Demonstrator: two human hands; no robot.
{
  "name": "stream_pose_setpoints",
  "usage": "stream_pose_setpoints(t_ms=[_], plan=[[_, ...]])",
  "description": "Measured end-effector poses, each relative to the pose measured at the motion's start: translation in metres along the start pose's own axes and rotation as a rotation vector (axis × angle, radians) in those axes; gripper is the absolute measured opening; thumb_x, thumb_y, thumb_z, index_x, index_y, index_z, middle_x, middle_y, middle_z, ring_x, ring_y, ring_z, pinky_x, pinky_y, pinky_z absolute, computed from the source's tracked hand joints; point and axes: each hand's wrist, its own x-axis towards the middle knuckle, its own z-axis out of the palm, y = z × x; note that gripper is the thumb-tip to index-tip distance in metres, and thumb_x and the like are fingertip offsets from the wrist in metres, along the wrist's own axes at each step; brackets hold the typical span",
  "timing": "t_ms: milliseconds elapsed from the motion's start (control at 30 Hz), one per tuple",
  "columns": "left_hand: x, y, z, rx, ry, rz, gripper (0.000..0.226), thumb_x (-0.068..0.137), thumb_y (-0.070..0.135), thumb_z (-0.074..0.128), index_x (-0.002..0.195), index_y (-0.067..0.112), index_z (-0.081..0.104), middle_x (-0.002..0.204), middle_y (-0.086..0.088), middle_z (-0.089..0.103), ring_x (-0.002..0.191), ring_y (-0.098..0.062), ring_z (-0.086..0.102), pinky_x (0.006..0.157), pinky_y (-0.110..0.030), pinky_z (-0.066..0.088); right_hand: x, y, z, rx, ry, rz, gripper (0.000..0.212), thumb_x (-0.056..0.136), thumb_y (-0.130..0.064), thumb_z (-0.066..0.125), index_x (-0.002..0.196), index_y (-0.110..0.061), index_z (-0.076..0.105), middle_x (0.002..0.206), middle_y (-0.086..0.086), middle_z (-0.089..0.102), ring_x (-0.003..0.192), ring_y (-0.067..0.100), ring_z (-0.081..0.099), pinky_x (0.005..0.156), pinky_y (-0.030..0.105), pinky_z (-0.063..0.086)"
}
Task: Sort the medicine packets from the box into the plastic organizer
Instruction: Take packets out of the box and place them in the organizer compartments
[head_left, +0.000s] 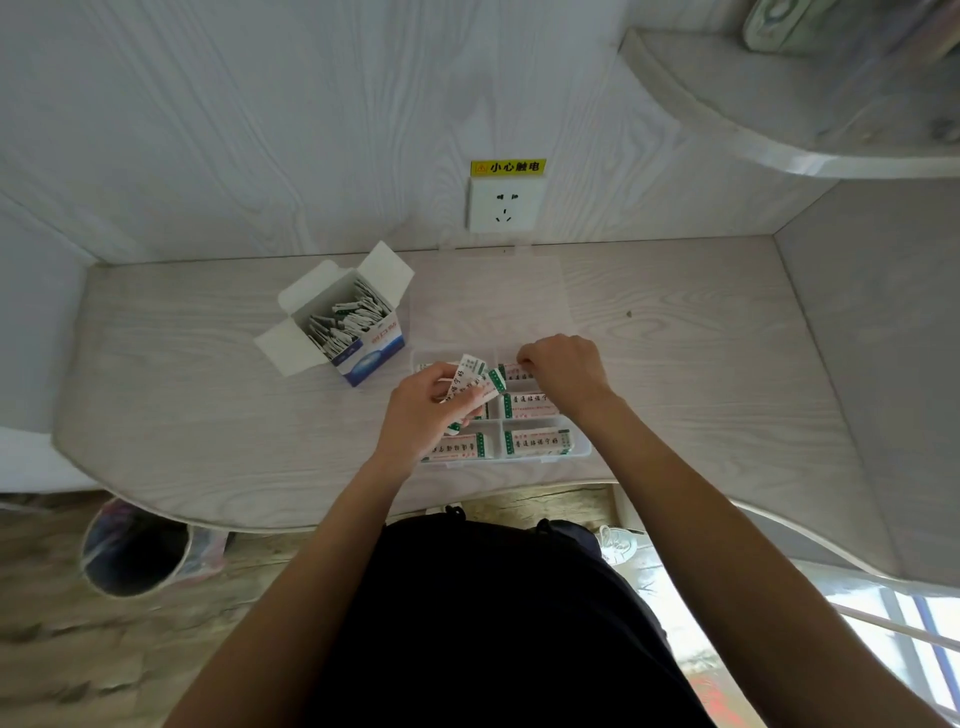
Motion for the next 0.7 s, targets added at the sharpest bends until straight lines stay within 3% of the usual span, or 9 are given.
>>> stream_pose_setpoints(t_ms=[100,200,267,333,433,567,700], plan=[[-0.001,0.003,0.004,-0.009,-0.011,0.003,0.023,0.080,0.017,0.073,0.100,0.010,0.065,0.089,-0.004,0.073,0.067,-0.011,0.069,0.057,-0.021,0.051,-0.010,0.002,-0.004,0.192,0.080,0.040,0.023,0.098,-0.017,0.044,0.106,-0.019,0.066,0.091,0.000,0.071,0.077,0.021,0.065,0.067,0.030,0.048],[-0.002,0.007,0.008,-0.052,-0.008,-0.016,0.022,0.080,0.016,0.073,0.099,0.010,0.065,0.085,-0.004,0.073,0.062,-0.009,0.068,0.054,-0.018,0.050,-0.031,-0.004,-0.017,0.790,0.216,0.173,0.022,0.096,-0.028,0.051,0.102,-0.015,0.067,0.086,0.000,0.072,0.065,0.011,0.066,0.063,0.027,0.053],[-0.001,0.009,0.010,-0.076,-0.020,-0.033,0.018,0.079,0.018,0.073,0.096,0.014,0.066,0.081,-0.003,0.073,0.066,-0.014,0.069,0.056,-0.021,0.053,-0.046,-0.010,-0.027,1.172,0.149,0.239,0.022,0.092,-0.031,0.057,0.105,-0.015,0.064,0.089,0.001,0.071,0.059,0.009,0.066,0.055,0.024,0.054],[0.000,0.011,0.014,-0.087,-0.060,-0.045,0.014,0.079,0.021,0.072,0.092,0.019,0.066,0.079,-0.002,0.073,0.067,-0.015,0.067,0.058,-0.021,0.053,-0.057,-0.014,-0.028,1.355,0.036,0.254,0.029,0.086,-0.023,0.067,0.112,-0.015,0.060,0.091,0.005,0.069,0.061,0.015,0.067,0.054,0.026,0.055],[0.006,0.012,0.020,-0.017,-0.132,-0.028,0.021,0.087,0.025,0.064,0.104,0.014,0.067,0.091,-0.004,0.071,0.078,-0.017,0.067,0.064,-0.022,0.054,-0.061,-0.011,-0.023,1.359,0.096,0.275,0.033,0.080,-0.009,0.072,0.110,-0.015,0.059,0.085,0.008,0.067,0.060,0.015,0.068,0.057,0.027,0.056],[0.018,0.008,0.025,0.127,-0.138,0.013,0.018,0.090,0.024,0.059,0.105,0.019,0.068,0.099,-0.006,0.069,0.090,-0.023,0.066,0.081,-0.037,0.054,-0.060,0.000,-0.024,1.286,0.150,0.307,0.030,0.080,-0.009,0.072,0.107,-0.019,0.061,0.081,-0.002,0.063,0.060,0.003,0.065,0.060,0.021,0.056],[0.031,0.016,0.030,0.242,-0.160,0.090,0.017,0.085,0.023,0.067,0.100,0.019,0.072,0.094,0.000,0.071,0.081,-0.007,0.063,0.077,-0.020,0.047,-0.056,0.008,-0.025,1.299,0.111,0.262,0.014,0.083,-0.004,0.067,0.094,-0.012,0.063,0.080,-0.002,0.063,0.059,0.004,0.066,0.058,0.018,0.054]])
